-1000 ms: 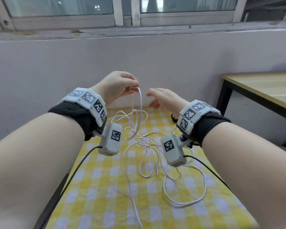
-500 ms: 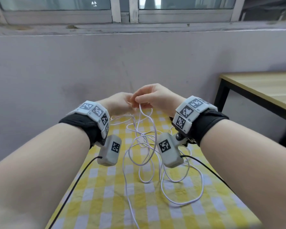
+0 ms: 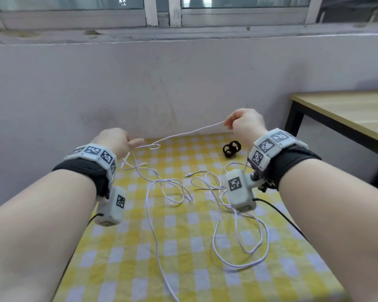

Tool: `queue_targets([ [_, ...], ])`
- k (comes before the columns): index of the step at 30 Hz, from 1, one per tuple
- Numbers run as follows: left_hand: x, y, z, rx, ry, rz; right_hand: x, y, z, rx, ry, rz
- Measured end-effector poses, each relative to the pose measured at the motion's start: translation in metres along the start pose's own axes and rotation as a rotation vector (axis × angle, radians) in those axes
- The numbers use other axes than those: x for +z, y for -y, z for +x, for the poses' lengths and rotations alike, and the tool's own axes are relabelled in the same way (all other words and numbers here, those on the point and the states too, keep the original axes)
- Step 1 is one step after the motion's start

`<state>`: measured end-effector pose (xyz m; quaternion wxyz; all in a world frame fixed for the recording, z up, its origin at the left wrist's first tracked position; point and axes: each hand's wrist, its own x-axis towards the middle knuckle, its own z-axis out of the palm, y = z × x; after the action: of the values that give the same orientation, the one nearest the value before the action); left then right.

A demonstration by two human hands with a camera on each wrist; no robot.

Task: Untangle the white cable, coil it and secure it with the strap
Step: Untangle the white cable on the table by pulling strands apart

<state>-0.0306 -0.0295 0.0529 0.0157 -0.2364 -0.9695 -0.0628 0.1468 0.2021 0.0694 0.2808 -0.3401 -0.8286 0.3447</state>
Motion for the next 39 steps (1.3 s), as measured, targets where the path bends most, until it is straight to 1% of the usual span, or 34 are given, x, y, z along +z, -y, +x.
queue_targets([
  [2, -0.003, -0.005, 0.000, 0.042, 0.033, -0.079, 0.001, -0.004, 0.003, 0.033, 0.043, -0.205],
  [4, -0.003, -0.013, -0.002, 0.132, 0.051, -0.143, 0.006, -0.006, 0.004, 0.056, 0.089, -0.408],
  [5, -0.004, -0.016, -0.002, 0.179, 0.050, -0.155, 0.009, -0.007, 0.002, 0.062, 0.135, -0.516],
  [7, -0.004, -0.022, -0.002, 0.259, 0.004, -0.167, 0.016, -0.009, -0.002, 0.052, 0.228, -0.714],
  [9, -0.005, -0.030, -0.005, 0.324, -0.048, -0.180, 0.023, -0.007, -0.007, 0.004, 0.242, -0.793],
  [11, -0.005, -0.037, -0.005, 0.365, -0.071, -0.196, 0.032, 0.001, -0.012, -0.140, 0.238, -0.713],
  [13, -0.006, -0.043, -0.006, 0.406, -0.065, -0.228, 0.043, 0.014, -0.021, -0.312, 0.302, -0.535],
  [14, -0.006, -0.046, -0.005, 0.429, -0.060, -0.258, 0.048, 0.021, -0.026, -0.361, 0.353, -0.449],
  [16, -0.006, -0.051, -0.006, 0.468, -0.053, -0.334, 0.057, 0.030, -0.035, -0.395, 0.447, -0.347],
  [17, -0.007, -0.053, -0.007, 0.491, -0.059, -0.365, 0.062, 0.032, -0.036, -0.409, 0.473, -0.337],
  [18, -0.009, -0.054, -0.008, 0.508, -0.065, -0.387, 0.064, 0.032, -0.037, -0.425, 0.480, -0.346],
  [20, -0.011, -0.052, -0.009, 0.519, -0.080, -0.382, 0.065, 0.030, -0.036, -0.436, 0.447, -0.358],
  [23, -0.012, -0.042, -0.007, 0.460, -0.090, -0.258, 0.060, 0.025, -0.032, -0.385, 0.399, -0.286],
  [25, -0.013, -0.038, -0.007, 0.375, -0.120, -0.067, 0.055, 0.024, -0.030, -0.350, 0.389, -0.231],
  [27, -0.013, -0.036, -0.006, 0.309, -0.176, 0.138, 0.050, 0.024, -0.029, -0.346, 0.361, -0.236],
  [29, -0.014, -0.032, -0.005, 0.236, -0.223, 0.308, 0.045, 0.023, -0.026, -0.347, 0.268, -0.262],
  [30, -0.014, -0.029, -0.004, 0.186, -0.210, 0.362, 0.042, 0.021, -0.024, -0.325, 0.216, -0.244],
  [31, -0.015, -0.025, -0.002, 0.132, -0.177, 0.381, 0.039, 0.019, -0.021, -0.294, 0.176, -0.215],
  [33, -0.015, -0.019, -0.002, 0.033, -0.096, 0.349, 0.038, 0.015, -0.017, -0.259, 0.125, -0.181],
  [35, -0.015, -0.015, 0.000, -0.011, -0.043, 0.273, 0.040, 0.015, -0.015, -0.241, 0.097, -0.153],
  [37, -0.016, -0.015, 0.000, -0.011, -0.074, 0.208, 0.043, 0.017, -0.015, -0.222, 0.073, -0.135],
  [38, -0.018, -0.015, 0.000, -0.014, -0.136, 0.150, 0.044, 0.017, -0.015, -0.213, 0.065, -0.136],
  [39, -0.020, -0.016, 0.000, -0.017, -0.225, 0.077, 0.045, 0.018, -0.015, -0.209, 0.059, -0.140],
])
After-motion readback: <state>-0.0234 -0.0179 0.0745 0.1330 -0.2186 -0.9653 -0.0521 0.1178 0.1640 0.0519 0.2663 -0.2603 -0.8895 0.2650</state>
